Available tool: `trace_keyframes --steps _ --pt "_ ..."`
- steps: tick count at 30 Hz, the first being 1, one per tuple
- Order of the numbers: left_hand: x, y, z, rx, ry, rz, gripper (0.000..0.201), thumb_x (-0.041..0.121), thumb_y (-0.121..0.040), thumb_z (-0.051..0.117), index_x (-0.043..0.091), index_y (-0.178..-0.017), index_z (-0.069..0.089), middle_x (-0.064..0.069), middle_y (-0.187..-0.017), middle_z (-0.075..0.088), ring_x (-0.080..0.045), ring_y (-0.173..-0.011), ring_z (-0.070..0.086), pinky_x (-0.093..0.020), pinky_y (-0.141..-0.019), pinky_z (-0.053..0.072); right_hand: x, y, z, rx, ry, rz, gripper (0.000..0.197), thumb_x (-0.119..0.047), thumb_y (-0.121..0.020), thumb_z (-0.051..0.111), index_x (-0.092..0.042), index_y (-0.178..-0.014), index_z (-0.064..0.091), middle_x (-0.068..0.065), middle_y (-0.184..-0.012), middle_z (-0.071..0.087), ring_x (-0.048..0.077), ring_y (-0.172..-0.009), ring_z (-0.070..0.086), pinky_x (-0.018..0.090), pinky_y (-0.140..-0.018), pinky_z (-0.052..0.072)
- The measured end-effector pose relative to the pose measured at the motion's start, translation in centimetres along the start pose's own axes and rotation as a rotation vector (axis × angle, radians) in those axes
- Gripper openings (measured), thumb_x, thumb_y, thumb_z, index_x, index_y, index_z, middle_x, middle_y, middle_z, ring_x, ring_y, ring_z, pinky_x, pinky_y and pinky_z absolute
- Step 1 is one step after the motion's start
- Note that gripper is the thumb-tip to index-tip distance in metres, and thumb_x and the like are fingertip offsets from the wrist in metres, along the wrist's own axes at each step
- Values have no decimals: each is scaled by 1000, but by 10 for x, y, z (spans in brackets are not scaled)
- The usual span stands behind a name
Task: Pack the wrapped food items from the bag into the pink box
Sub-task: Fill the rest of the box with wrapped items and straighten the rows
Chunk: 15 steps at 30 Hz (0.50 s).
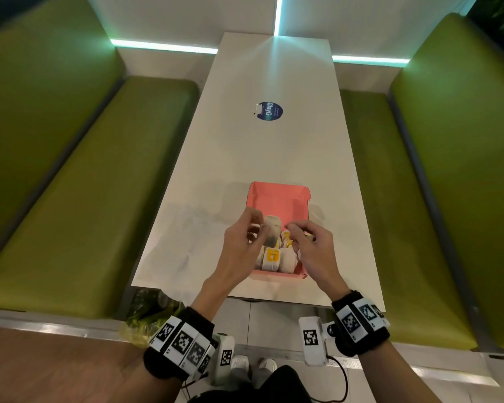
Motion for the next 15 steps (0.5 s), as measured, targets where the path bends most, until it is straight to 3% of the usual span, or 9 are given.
trace_keyframes --steps 4,6,9,12,15 --pt "5 1 -3 24 -3 49 22 9 -96 62 28 -88 55 3 -83 68 -14 -76 68 -32 -67 55 -9 7 2 -3 121 -113 11 -24 -85 77 -15 -90 74 0 -79 70 10 -69 60 20 -65 49" --pt "5 0 -4 30 -2 59 17 7 -94 64 21 -89 59 4 -84 69 -14 -76 68 -27 -66 54 -9 9 8 -25 163 -122 17 -29 -81 81 -17 -91 74 5 -79 69 15 -71 61 22 -66 51" --pt "4 1 -4 33 -5 48 10 12 -93 68 19 -90 62 6 -87 69 -12 -78 66 -18 -64 49 -5 8 16 -27 135 -108 5 -23 -87 76 -18 -88 74 -6 -73 69 9 -65 60 29 -63 47" --pt "6 3 -6 6 27 44 9 16 -91 70 19 -93 63 6 -88 69 -13 -79 67 -23 -64 53 -3 8 17 -43 87 -83 10 -14 -92 69 -20 -86 74 -16 -64 65 3 -59 56 25 -61 42" --pt "2 3 -7 -29 18 25 6 14 -91 70 18 -91 65 6 -89 69 -14 -80 66 -28 -67 56 -8 9 14 -65 83 -91 9 -14 -92 68 -16 -87 75 -16 -65 65 2 -59 56 21 -61 42"
Point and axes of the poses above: each hand's wrist, its own y-axis away from the middle knuckle, its own z-axis out of the palm, x = y × z, the point moved 6 cm from there along -y, towards the middle knuckle
